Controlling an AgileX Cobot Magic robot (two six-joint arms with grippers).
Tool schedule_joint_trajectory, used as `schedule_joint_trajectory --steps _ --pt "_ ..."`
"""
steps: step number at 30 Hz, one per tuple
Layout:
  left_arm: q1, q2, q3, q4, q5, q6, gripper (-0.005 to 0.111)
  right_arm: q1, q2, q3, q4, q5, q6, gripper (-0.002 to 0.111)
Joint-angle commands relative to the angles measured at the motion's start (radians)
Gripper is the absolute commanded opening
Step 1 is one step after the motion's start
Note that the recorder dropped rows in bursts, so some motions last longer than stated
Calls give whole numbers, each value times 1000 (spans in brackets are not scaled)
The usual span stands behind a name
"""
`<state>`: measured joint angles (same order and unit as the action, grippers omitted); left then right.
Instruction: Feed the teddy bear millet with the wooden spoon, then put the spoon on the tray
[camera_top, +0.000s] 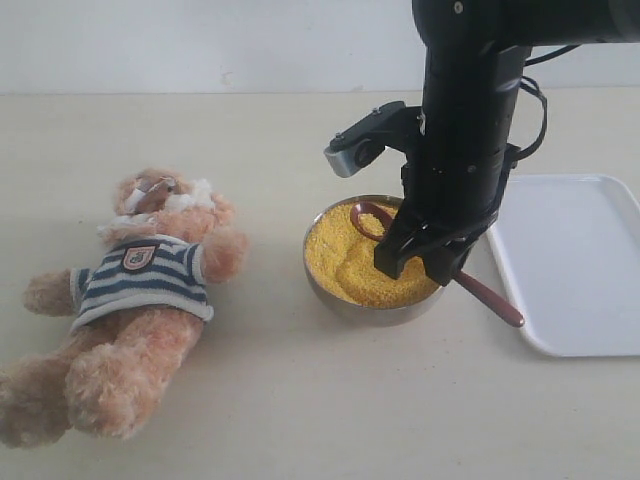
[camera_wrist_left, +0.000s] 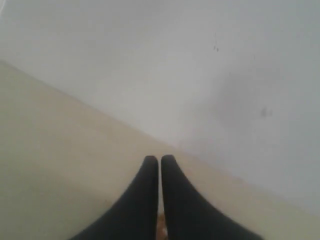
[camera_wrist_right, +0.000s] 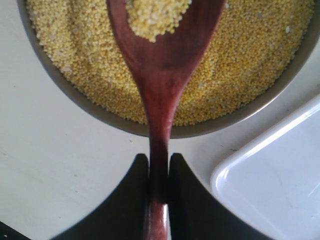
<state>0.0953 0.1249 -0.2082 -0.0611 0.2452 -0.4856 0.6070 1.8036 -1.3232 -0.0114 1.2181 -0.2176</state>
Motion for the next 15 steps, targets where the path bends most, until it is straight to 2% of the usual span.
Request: schedule_joint_trajectory --steps 1,6,8,10,12,13,15 --pt "-60 206 -116 -264 202 447 4 -7 -12 -4 1 3 -4 -1" --pt "-62 507 -216 -472 277 745 4 -7 -12 -4 1 3 -4 -1" --pt "-62 615 -248 -527 272 853 4 -7 -12 -4 1 3 -4 -1" --pt "-62 727 -277 -563 242 935 9 -7 -12 -4 1 3 -4 -1" --pt "-62 832 -307 -589 231 950 21 -7 -12 -4 1 3 -4 -1" --pt "-62 919 -345 -589 238 950 37 -7 -12 -4 1 3 -4 -1" --pt "-62 1042 -398 -589 295 950 60 -7 -12 -4 1 3 -6 -1"
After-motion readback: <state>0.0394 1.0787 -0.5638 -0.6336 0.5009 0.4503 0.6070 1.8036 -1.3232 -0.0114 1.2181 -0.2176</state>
